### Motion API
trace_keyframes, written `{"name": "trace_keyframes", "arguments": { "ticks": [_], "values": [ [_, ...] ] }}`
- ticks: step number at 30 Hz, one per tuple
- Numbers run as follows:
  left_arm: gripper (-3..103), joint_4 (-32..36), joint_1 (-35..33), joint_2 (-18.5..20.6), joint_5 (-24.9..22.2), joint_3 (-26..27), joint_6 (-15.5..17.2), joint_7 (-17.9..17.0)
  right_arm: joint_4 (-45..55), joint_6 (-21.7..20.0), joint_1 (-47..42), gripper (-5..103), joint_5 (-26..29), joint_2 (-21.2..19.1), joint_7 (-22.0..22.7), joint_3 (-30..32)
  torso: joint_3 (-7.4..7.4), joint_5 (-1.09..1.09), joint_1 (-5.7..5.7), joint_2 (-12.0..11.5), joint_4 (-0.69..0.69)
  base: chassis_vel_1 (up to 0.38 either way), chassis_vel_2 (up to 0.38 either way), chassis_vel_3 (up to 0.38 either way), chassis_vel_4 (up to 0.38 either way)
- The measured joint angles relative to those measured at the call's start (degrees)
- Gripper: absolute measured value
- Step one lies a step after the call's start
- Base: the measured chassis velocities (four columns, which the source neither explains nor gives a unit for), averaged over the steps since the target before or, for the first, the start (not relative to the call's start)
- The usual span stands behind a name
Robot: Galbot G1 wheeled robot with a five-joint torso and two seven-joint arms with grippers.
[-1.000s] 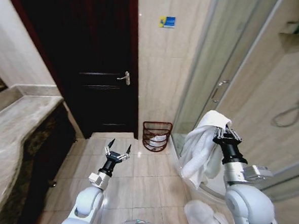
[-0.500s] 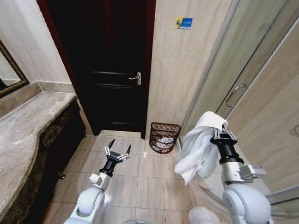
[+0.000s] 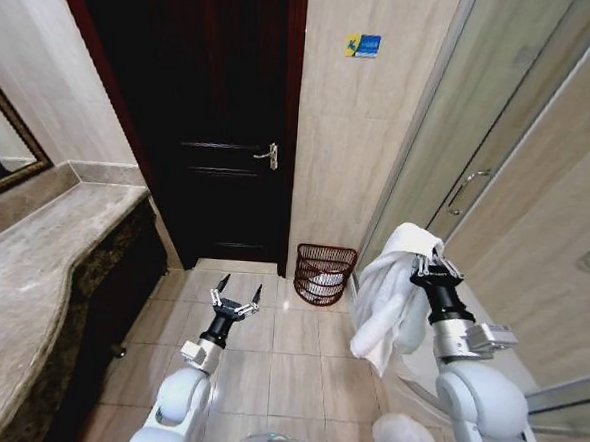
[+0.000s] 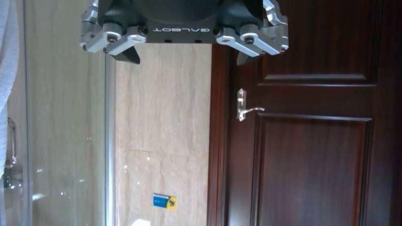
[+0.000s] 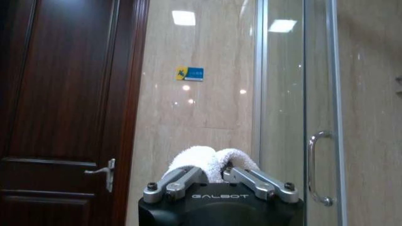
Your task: Discard the used towel into the hamper.
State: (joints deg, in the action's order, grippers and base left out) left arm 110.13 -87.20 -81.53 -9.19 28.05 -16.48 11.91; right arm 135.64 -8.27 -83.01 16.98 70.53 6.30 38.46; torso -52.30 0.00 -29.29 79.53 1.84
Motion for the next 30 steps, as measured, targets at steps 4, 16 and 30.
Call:
{"name": "trace_keyframes", "arguments": {
  "ticks": [4, 16, 30],
  "values": [
    [100, -0.08, 0.24, -0.44, 0.1, -0.05, -0.1, 0.03, -0.16, 0.01, 0.25, 7, 0.09, -0.24, 0.0, 0.03, 0.0, 0.0, 0.0, 0.0, 0.0, -0.064, 0.077, 0.078, -0.068],
    [100, -0.08, 0.79, -0.87, 0.73, -0.34, 0.04, -0.19, -0.75, 0.15, 0.26, 7, 0.03, 0.15, -0.22, 0.25, 0.0, 0.0, 0.0, 0.0, 0.0, -0.06, 0.061, 0.06, -0.06],
    [100, 0.38, 0.6, -0.43, 0.58, -0.12, 0.02, -0.25, -0.36, 0.13, 0.28, 7, -0.3, 0.2, -0.27, 0.03, 0.0, -0.01, 0.01, 0.0, 0.0, 0.021, 0.075, -0.021, -0.079]
  ]
}}
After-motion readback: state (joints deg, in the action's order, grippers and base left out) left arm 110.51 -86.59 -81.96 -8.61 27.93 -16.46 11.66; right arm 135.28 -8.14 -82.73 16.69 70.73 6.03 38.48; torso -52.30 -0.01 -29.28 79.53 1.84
